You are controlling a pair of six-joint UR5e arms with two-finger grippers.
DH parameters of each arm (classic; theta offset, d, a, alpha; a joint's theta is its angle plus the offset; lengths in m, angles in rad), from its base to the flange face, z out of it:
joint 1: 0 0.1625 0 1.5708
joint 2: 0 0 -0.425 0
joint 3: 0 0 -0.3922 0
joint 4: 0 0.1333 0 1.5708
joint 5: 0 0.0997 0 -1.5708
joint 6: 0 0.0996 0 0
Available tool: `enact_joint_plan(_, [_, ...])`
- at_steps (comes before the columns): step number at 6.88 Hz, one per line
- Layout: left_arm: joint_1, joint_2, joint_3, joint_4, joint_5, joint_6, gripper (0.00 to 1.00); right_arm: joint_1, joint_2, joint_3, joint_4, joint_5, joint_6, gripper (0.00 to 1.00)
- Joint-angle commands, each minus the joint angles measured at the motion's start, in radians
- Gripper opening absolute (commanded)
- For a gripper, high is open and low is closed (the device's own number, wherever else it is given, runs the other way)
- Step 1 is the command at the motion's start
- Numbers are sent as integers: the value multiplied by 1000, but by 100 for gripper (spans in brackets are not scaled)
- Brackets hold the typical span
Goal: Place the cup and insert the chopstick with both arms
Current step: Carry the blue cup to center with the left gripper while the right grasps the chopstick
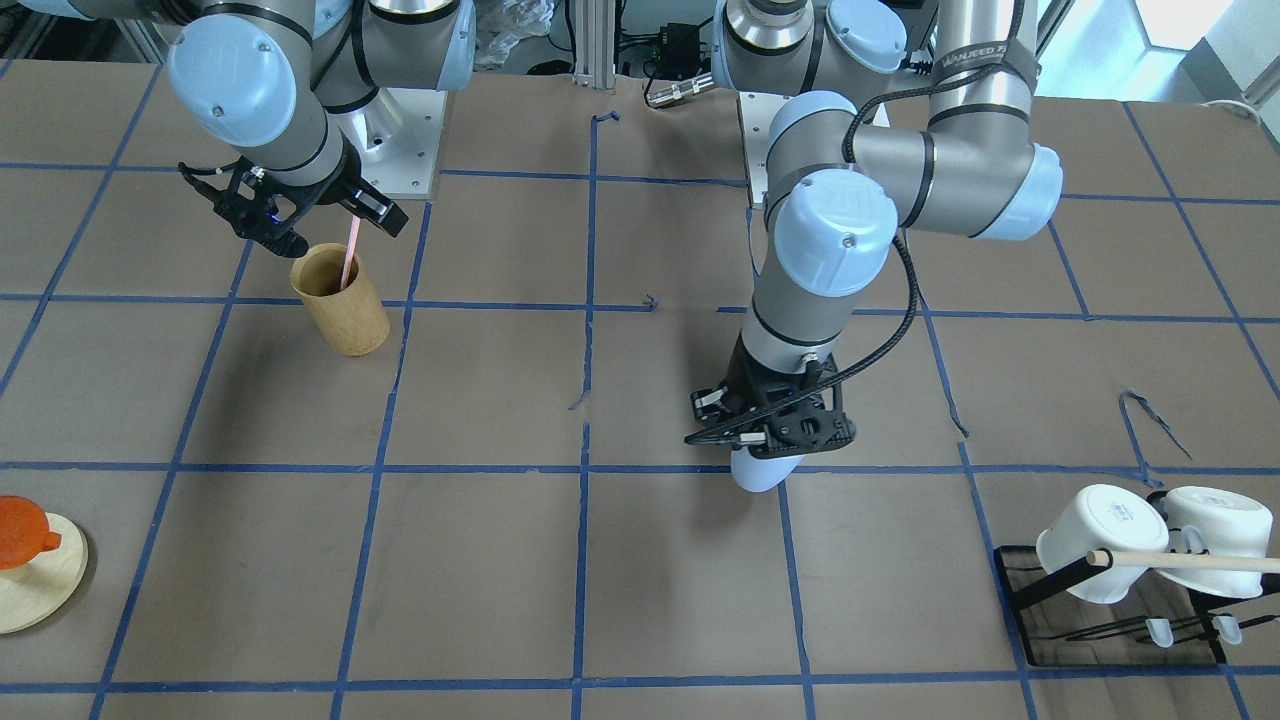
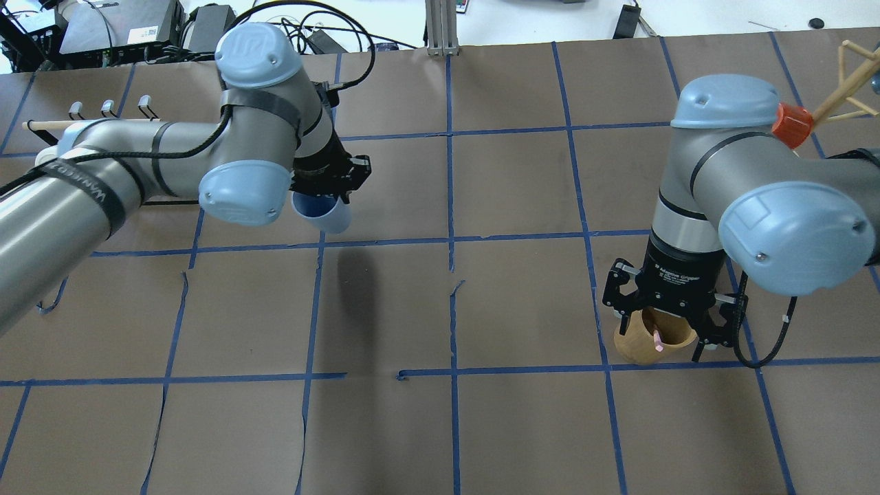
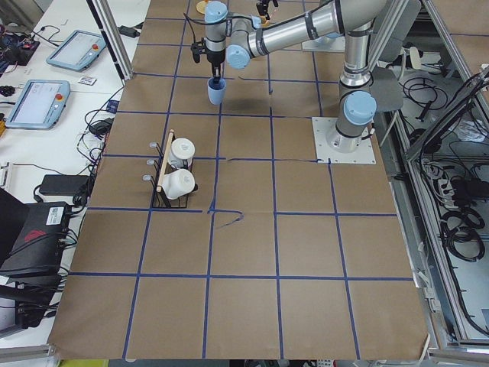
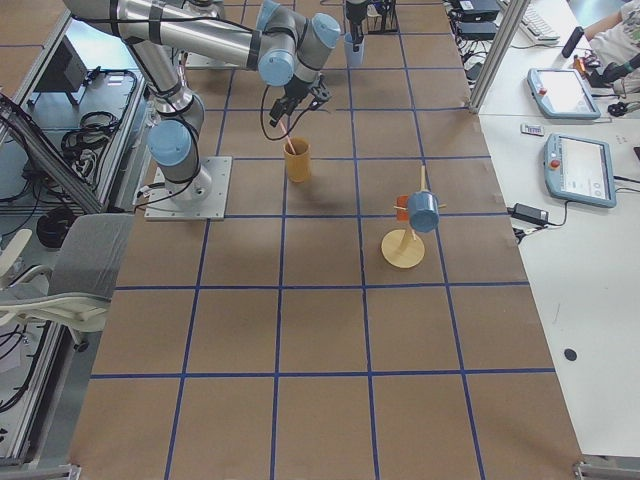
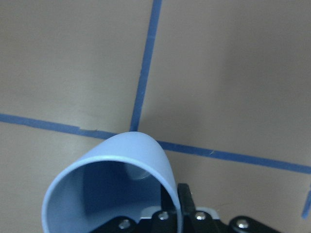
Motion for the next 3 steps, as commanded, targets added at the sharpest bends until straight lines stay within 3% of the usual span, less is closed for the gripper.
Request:
enact_joint_plan(1, [-135, -162, 194, 0, -2, -12, 0, -15, 1, 2, -2, 1, -8, 48])
enact_joint_plan(2, [-175, -234, 251, -1, -1, 4, 0, -15, -3, 0, -5, 7, -6, 26])
enact_joint_plan(3, [-197, -289, 268, 16, -2, 3, 0, -17, 1, 2, -5, 14, -8, 18])
